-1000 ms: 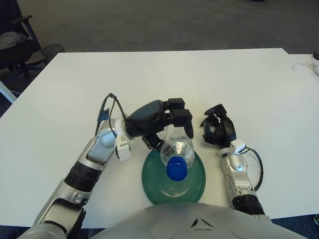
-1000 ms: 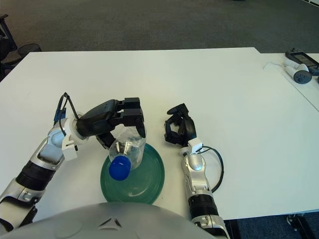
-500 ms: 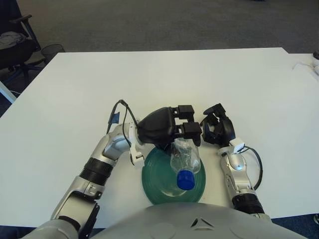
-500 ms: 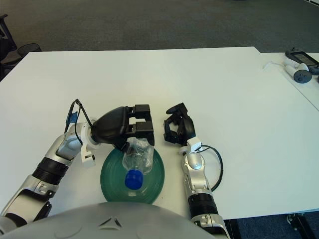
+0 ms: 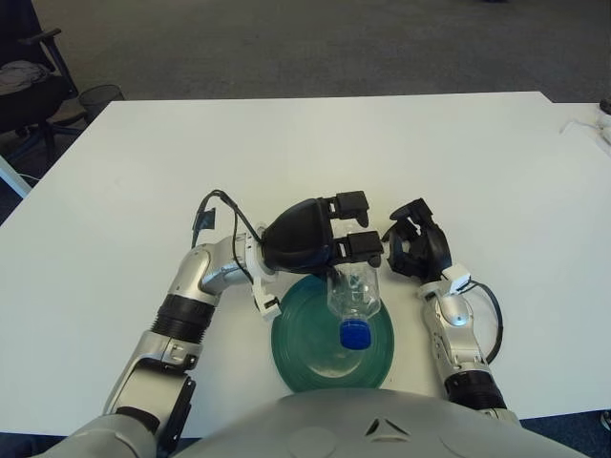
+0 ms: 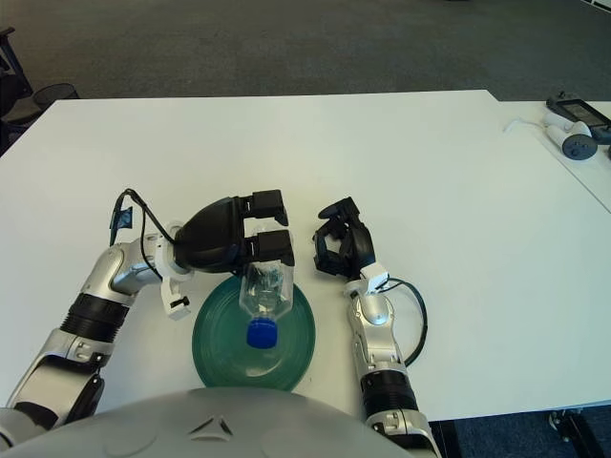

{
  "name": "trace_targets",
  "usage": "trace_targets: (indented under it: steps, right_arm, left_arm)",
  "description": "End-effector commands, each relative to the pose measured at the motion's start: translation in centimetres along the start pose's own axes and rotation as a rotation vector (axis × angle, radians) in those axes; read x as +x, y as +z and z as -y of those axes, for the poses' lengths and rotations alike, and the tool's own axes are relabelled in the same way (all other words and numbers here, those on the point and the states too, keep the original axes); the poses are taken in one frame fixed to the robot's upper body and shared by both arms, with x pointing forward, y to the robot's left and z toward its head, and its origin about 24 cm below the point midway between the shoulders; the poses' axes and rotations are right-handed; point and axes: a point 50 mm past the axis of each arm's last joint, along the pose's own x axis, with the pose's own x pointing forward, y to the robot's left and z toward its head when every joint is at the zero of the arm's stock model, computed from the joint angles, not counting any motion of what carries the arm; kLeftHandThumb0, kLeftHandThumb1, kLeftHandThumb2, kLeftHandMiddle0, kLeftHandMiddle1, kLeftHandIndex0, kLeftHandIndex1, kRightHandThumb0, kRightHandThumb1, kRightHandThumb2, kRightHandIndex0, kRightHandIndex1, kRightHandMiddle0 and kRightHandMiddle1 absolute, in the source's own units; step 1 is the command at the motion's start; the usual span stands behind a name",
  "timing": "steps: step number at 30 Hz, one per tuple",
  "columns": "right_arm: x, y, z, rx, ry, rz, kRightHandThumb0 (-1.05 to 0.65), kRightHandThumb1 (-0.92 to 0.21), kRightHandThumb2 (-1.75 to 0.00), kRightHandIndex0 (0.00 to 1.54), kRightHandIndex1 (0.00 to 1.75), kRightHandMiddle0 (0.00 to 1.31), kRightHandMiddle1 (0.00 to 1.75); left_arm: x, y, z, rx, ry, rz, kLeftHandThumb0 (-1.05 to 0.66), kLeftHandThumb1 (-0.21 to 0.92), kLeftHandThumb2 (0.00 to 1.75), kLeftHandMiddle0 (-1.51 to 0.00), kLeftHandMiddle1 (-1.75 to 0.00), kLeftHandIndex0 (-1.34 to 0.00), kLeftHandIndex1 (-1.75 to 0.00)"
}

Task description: Put the bottle into the plate.

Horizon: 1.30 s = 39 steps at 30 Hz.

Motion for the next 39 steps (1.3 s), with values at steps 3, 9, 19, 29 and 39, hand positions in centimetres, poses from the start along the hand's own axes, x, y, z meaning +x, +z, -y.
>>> trace_targets:
  steps: [3, 9, 19, 29, 39]
  right_arm:
    - [-2.1, -3.0, 0.1, 0.003, -0.03, -0.175, 0.0, -0.57, -1.02, 0.48, 1.69, 0.18, 1.75]
    - [-2.2, -3.3, 0.1, -0.011, -0.05, -0.177, 0.0, -0.54, -1.05, 0.5, 1.7, 0.19, 1.75]
    - [-2.2, -3.8, 0.1, 0.04, -0.077, -0.198, 0.0, -0.51, -1.07, 0.53, 1.66, 0.21, 1.75]
    - [-2.2, -4.0, 0.1, 0.028, -0.058, -0.192, 0.0, -0.51, -1.09, 0.54, 1.67, 0.22, 1.75]
    - [-2.2, -4.1, 0.4, 0.057, -0.044, -0.204, -0.01, -0.48, -1.1, 0.59, 1.61, 0.24, 1.75]
  left_arm:
    - [0.1, 0.1, -0.3, 0.003, 0.018, -0.001, -0.06, 0.26, 1.37, -1.16, -1.75, -0.91, -1.75]
    - [-0.4, 0.9, -0.4, -0.031, -0.02, -0.061, -0.01, 0.21, 1.39, -0.69, -1.71, -0.66, -1.63]
    - [-2.0, 0.4, -0.8, 0.083, -0.266, -0.029, -0.82, 0.9, 0.66, -0.03, -0.42, -0.04, -0.5]
    - [-1.6, 0.1, -1.2, 0.048, -0.314, -0.017, -0.88, 0.92, 0.45, 0.0, -0.02, 0.0, -0.08]
    - [-1.5, 0.2, -1.7, 0.003, -0.308, -0.044, -0.78, 0.85, 0.38, 0.0, 0.0, 0.0, -0.18]
